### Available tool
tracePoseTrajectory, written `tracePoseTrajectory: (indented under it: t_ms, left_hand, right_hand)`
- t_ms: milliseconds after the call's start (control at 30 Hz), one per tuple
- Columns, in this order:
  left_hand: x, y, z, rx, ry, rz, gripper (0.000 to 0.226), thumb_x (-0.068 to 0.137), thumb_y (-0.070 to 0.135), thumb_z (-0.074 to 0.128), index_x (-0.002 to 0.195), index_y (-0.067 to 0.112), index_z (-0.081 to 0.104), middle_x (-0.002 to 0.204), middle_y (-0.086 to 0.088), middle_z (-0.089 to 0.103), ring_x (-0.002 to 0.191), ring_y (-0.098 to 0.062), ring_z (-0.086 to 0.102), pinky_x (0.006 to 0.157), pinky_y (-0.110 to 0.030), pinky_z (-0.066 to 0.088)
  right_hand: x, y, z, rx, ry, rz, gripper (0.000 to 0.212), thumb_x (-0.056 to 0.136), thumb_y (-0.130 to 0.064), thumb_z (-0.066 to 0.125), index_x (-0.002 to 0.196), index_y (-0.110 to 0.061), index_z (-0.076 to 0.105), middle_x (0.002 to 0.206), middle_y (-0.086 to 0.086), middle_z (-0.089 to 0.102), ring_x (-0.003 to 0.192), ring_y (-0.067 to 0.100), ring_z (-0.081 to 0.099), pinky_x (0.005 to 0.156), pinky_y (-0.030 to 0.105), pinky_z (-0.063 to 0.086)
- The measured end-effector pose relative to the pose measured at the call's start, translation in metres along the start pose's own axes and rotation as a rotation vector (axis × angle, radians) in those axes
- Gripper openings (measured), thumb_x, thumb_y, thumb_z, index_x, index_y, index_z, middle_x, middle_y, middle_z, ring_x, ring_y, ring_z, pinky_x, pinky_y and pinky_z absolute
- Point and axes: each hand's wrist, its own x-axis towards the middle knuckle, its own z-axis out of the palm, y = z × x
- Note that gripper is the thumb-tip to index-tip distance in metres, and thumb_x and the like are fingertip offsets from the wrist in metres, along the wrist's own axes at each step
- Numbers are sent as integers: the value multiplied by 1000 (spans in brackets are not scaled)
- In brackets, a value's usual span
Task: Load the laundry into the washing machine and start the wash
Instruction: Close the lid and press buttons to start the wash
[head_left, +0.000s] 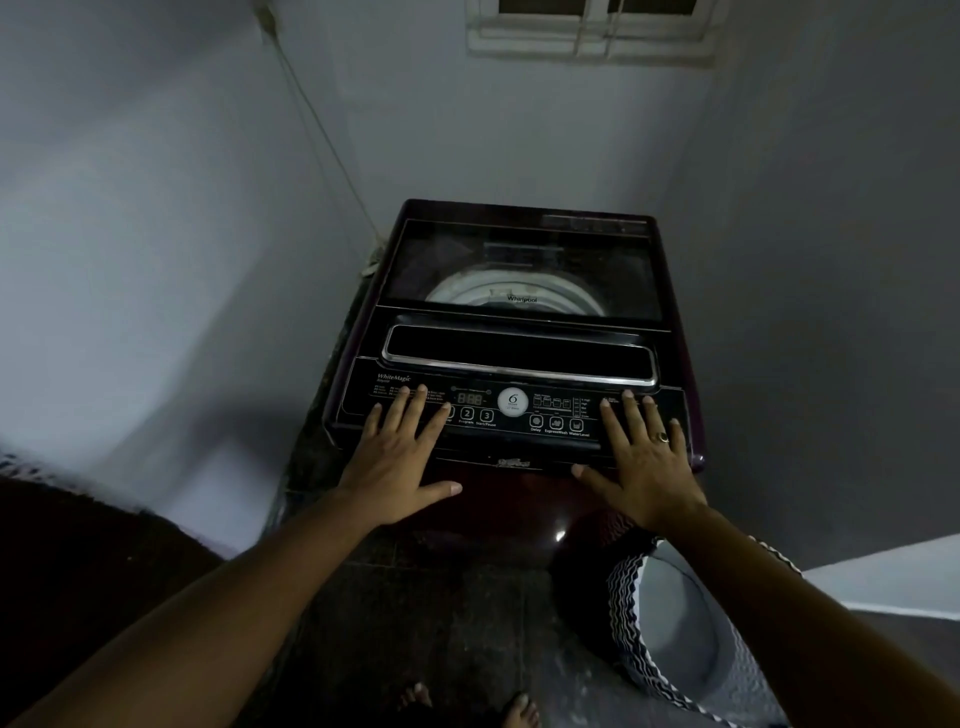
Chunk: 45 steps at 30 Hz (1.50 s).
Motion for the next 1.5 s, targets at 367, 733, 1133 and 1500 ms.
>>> tracePoseTrajectory:
  t_ms: [367, 733, 1133, 1500]
  left_hand:
    - [3, -5, 0, 22, -19, 42, 112, 77, 88, 39, 158, 31, -12, 165, -16, -16, 153, -35, -11, 121, -59, 15]
    - [2, 3, -4, 22, -106, 17, 126, 69, 93, 41, 155, 27, -23, 160, -20, -30, 149, -38, -24, 121, -62, 5]
    - [-3, 16, -8, 2, -126, -25, 124, 66, 97, 36, 154, 33, -22, 161, -23, -23, 150, -42, -18, 121, -61, 7]
    - [1, 28, -11, 36, -147, -60, 126, 64, 96, 43, 152, 36, -25, 160, -28, -21, 149, -47, -14, 119, -65, 11]
  right_hand:
    - [-1, -1, -3, 22, -24, -15, 113, 79, -96, 14, 161, -23, -13, 168, 11, -17, 154, 32, -21, 124, 60, -4]
    - [1, 6, -16, 13, -90, -42, 114, 78, -92, 32, 162, -26, -10, 169, 12, -15, 156, 33, -13, 125, 58, 3]
    - [-15, -7, -7, -58, -73, 13, 116, 80, -89, 36, 160, -25, -17, 167, 17, -18, 155, 39, -12, 123, 60, 5]
    - [-15, -2, -9, -25, -101, -8, 123, 74, -91, 42, 160, -25, -18, 167, 17, -20, 154, 39, -17, 123, 61, 3]
